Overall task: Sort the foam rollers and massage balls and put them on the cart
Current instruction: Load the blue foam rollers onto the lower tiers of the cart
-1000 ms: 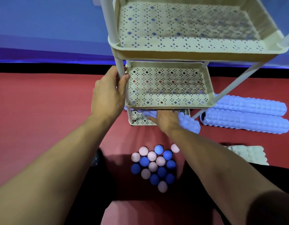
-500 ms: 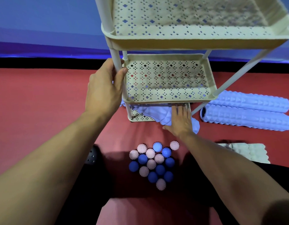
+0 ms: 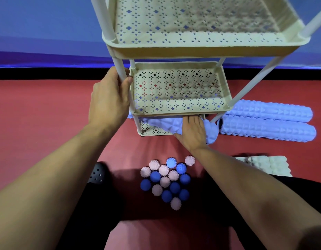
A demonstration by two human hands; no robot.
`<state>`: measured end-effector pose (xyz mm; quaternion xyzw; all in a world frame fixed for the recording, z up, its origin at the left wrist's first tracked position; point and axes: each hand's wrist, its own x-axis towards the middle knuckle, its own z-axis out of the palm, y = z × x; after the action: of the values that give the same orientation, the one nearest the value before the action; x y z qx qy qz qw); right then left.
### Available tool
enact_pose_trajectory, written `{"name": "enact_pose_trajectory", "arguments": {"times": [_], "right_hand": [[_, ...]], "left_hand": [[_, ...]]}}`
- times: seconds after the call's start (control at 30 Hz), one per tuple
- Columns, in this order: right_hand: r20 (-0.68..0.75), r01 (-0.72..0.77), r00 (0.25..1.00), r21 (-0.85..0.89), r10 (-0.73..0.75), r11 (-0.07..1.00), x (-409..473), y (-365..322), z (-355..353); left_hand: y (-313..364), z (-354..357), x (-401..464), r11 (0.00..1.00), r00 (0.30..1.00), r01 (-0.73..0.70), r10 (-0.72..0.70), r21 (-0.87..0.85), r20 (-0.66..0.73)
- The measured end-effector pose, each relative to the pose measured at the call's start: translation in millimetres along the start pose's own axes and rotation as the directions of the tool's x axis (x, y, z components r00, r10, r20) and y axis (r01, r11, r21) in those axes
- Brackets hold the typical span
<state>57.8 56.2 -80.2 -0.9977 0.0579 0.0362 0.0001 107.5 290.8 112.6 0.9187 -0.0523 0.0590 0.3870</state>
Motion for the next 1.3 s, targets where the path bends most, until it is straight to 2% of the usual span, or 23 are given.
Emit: {"name": "enact_pose_trajectory", "arguments": {"times": [0.1,0.2,0.27,0.47,0.6,0.8,0.9,1.0,1.23,1.3], "right_hand": [[0.005,0.038,0.999,0.025,-0.038,0.999,9.1,-8.5,-8.8],[0.03,0.026,0.999,0.169,-0.031,0.985,19.5,-15.7,-14.5],[0.055,0.025,0.998,0.204,-0.037,0.979,27.4,-18.3,-14.9],[0.171,0.058,0.983,0.052,-0.066,0.997,46.8,-3.7,-1.5],[0.193,0.098,0.977,-0.034,-0.09,0.995,45.1,-1.8,1.0],[0.315,0.022,0.949,-0.1,0.011,0.995,50.3,2.5,-13.6],[0.298,-0.05,0.951,-0.123,0.085,0.991,40.2,16.8,-16.9],[0.322,-0.039,0.946,-0.035,0.049,0.999,32.8,29.7,-14.1],[0.237,0.054,0.971,-0.172,-0.012,0.984,22.0,33.1,-8.0],[0.167,0.039,0.986,-0.124,-0.018,0.992,13.2,33.9,-8.8]], "left_hand": [[-1.5,-1.1,-0.4,1.0,1.0,-0.005,0.005,0.002,0.001],[-3.4,-1.7,-1.2,1.0,1.0,-0.011,0.011,-0.001,0.0],[-5.1,-3.0,-1.4,1.0,1.0,-0.023,0.023,0.003,-0.005],[-12.8,-10.4,3.9,1.0,0.999,-0.025,0.025,0.016,-0.02],[-13.6,-11.9,3.8,0.999,1.0,-0.025,0.026,0.038,-0.016],[-17.3,-12.6,5.8,1.0,0.999,0.0,0.0,0.013,-0.041],[-16.4,-11.2,5.8,1.0,1.0,0.0,0.0,0.012,-0.031],[-17.1,-10.1,6.2,1.0,0.999,0.001,-0.001,0.02,-0.039],[-21.1,-8.4,6.0,1.0,1.0,0.003,-0.004,-0.016,-0.031],[-21.8,-7.0,6.3,1.0,0.999,0.006,-0.007,-0.016,-0.034]]}}
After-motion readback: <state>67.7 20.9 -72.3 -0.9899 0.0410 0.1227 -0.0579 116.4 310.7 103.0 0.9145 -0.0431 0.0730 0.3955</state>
